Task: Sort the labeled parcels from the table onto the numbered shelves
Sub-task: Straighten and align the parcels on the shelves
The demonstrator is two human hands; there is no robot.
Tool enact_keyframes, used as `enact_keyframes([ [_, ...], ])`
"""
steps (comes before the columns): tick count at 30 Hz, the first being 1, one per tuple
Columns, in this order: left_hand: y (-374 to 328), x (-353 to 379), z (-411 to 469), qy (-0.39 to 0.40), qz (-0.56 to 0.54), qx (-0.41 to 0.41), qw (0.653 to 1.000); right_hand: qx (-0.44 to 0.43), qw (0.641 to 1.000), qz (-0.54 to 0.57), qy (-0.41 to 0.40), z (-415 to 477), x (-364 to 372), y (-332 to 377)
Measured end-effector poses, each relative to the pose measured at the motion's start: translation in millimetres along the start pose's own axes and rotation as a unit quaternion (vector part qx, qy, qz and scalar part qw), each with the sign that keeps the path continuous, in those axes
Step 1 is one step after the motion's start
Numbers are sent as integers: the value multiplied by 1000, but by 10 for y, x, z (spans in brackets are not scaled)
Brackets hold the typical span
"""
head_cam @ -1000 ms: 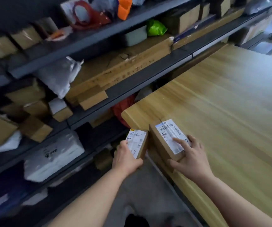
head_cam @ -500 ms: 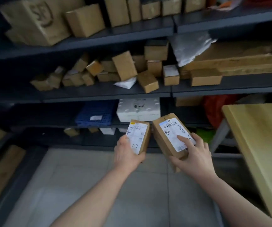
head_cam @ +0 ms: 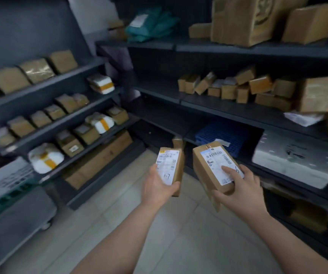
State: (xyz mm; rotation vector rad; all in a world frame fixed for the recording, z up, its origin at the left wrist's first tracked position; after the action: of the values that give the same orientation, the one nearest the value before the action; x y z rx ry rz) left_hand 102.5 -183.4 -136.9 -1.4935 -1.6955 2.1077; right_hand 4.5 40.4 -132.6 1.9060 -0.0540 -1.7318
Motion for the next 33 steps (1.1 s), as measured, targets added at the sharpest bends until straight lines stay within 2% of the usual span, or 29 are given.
enact_keyframes([
  [6,443,-707,320,-83,11,-67,994,-97,995,2,31,420,275,870],
  [13,663,-1041,875,-137,7,-116,984,-176,982,31,61,1162,605,1513],
  [25,382,-1220,2456,-217,25,-175,960,-305,948,23,84,3130,806,2448],
  [33,395,-1423,3109,-236,39,-206,949,-339,934,24,106,3847,984,2995],
])
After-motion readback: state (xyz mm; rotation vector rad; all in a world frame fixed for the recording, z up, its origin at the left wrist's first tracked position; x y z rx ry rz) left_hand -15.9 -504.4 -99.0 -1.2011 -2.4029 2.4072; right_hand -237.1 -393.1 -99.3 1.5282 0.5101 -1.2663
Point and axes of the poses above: each hand's wrist, its own z-axis towards the middle knuckle, its own x-axis out of the palm, y = z × x, the point moved 2 cm from there along z, towards the middle knuckle, and after that the axes turned 8 degrees about -z, right-handed, at the moved point
